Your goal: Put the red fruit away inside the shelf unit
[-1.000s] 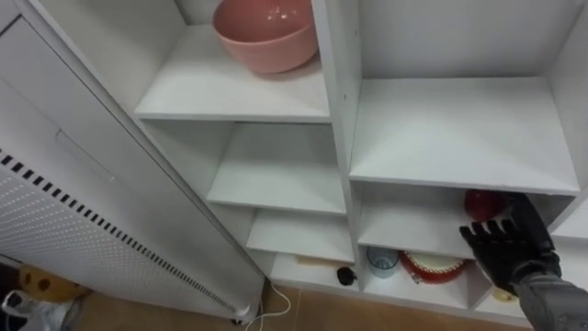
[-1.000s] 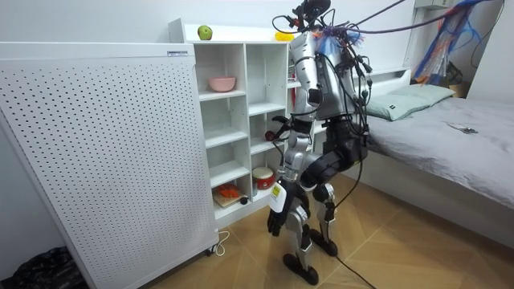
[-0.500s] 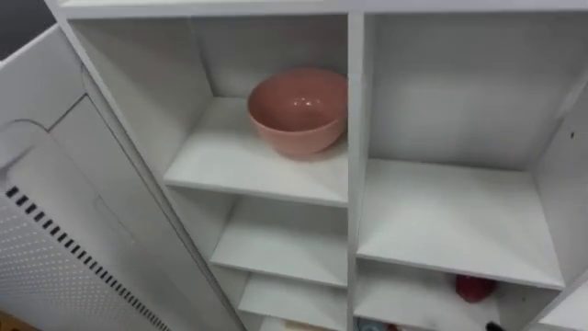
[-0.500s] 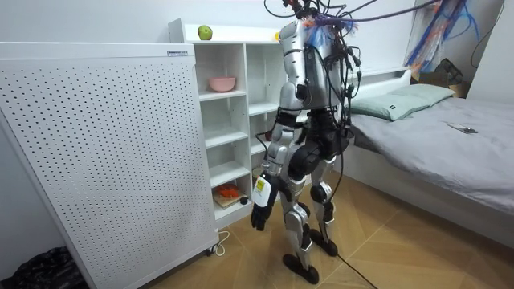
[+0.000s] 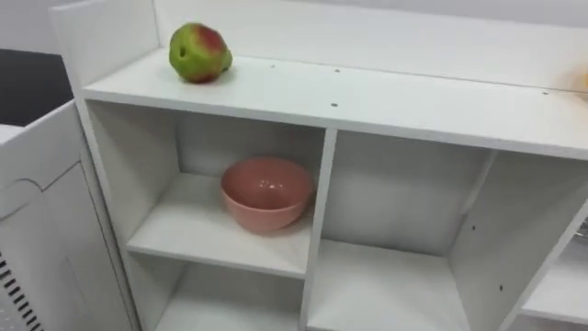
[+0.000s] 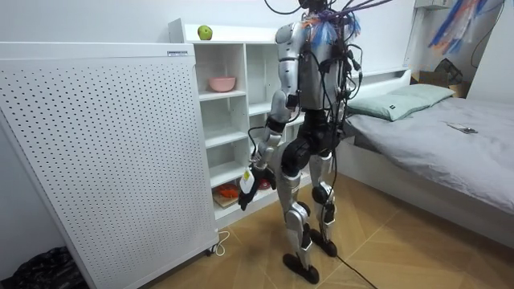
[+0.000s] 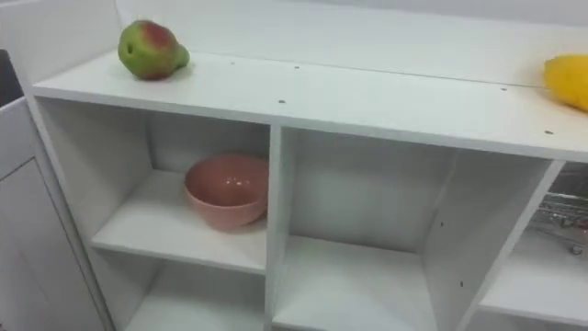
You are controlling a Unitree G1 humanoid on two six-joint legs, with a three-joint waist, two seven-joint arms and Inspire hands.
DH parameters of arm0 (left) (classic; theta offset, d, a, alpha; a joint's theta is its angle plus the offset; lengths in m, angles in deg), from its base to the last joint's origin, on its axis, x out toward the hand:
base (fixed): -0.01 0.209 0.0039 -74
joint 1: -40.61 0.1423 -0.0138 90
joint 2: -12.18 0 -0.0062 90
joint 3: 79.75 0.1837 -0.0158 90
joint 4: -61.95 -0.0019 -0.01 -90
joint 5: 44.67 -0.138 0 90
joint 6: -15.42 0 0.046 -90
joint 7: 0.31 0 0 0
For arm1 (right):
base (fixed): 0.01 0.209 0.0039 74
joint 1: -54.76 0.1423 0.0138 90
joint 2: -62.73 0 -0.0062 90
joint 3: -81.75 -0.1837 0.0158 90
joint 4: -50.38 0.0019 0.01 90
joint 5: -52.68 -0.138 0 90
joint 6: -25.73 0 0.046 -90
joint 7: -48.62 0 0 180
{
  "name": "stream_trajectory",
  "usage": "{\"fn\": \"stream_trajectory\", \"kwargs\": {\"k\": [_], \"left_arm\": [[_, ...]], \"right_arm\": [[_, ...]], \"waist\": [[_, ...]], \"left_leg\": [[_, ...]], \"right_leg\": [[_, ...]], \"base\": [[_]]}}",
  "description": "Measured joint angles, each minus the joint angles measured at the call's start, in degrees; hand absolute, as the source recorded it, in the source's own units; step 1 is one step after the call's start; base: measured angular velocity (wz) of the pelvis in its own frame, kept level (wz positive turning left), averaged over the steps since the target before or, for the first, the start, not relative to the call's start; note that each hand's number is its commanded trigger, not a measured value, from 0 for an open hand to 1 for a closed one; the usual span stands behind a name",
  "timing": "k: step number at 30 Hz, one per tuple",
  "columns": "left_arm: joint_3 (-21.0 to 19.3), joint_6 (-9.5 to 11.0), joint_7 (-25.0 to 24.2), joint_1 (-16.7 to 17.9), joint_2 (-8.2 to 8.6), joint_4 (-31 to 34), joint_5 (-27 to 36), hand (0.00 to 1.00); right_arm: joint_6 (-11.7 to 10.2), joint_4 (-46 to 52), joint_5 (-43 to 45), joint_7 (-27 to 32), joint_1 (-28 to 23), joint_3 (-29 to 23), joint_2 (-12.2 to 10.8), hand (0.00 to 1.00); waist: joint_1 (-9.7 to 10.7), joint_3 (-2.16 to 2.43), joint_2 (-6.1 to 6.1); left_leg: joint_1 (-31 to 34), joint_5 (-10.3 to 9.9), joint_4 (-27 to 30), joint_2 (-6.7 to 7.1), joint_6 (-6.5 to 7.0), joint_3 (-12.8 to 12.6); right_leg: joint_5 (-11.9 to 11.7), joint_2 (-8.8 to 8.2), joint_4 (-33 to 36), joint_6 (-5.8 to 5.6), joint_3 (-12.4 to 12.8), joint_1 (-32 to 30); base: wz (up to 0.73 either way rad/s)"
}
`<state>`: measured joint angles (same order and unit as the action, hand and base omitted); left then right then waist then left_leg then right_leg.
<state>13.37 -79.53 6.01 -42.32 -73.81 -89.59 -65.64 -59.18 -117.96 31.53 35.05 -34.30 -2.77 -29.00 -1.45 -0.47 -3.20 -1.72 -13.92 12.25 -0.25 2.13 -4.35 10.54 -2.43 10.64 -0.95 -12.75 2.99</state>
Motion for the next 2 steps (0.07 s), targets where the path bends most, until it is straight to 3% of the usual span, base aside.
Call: {"fn": "stream_trajectory", "kwargs": {"k": [2], "left_arm": [[-1.8,-0.3,-0.4,0.5,0.25,-0.2,-1.5,0.00]], "right_arm": [[0.0,0.4,0.4,-0.4,-0.7,0.0,-1.1,0.00]], "waist": [[0.0,-0.02,-0.16]], "left_leg": [[-0.9,0.0,-0.3,-0.03,-0.02,0.0]], "right_leg": [[0.0,0.10,-0.1,0.00,0.3,0.8]], "base": [[0.00]]}}
